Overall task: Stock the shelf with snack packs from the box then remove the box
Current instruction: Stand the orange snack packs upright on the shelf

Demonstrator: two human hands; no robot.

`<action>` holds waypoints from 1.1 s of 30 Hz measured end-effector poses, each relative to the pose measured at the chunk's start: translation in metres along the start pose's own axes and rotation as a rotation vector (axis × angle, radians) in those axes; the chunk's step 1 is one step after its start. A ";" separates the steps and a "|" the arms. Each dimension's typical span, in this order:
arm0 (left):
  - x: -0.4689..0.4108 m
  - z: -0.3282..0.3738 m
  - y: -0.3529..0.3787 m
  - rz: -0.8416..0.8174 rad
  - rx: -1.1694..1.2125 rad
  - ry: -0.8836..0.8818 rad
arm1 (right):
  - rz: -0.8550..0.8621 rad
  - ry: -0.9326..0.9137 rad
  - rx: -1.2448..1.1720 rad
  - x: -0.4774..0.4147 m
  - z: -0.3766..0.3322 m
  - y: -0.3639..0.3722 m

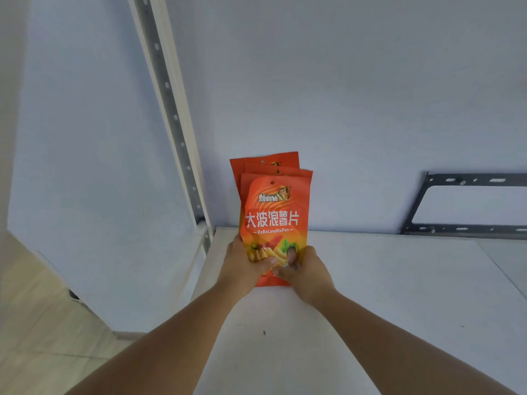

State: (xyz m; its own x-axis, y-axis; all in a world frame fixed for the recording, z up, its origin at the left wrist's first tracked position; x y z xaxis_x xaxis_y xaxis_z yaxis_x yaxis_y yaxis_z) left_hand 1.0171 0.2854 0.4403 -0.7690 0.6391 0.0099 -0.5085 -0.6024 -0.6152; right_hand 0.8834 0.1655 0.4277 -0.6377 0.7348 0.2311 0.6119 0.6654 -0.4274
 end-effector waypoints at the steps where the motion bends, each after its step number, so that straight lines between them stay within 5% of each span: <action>1: -0.005 -0.007 0.003 0.013 -0.013 0.003 | 0.003 -0.001 0.005 -0.003 0.000 0.002; 16: -0.024 -0.017 -0.002 0.080 0.039 0.025 | 0.045 0.005 0.032 -0.023 -0.012 0.006; 33: -0.011 -0.009 -0.018 0.072 -0.196 -0.057 | 0.083 0.005 0.216 0.006 0.000 0.001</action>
State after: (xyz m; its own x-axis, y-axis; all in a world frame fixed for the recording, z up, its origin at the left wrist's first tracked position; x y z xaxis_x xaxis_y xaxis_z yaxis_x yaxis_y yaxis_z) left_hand 1.0383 0.2931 0.4440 -0.8242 0.5663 0.0017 -0.3708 -0.5374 -0.7574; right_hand 0.8801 0.1705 0.4290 -0.5869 0.7867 0.1912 0.5474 0.5596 -0.6222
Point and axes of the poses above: each hand's wrist, its own x-axis away from the middle knuckle, its own y-axis out of the palm, z = x × y, the point moved 7 cm from there along -x, towards the middle knuckle, and after that the axes turned 13 degrees about -x, right-handed, at the moved point
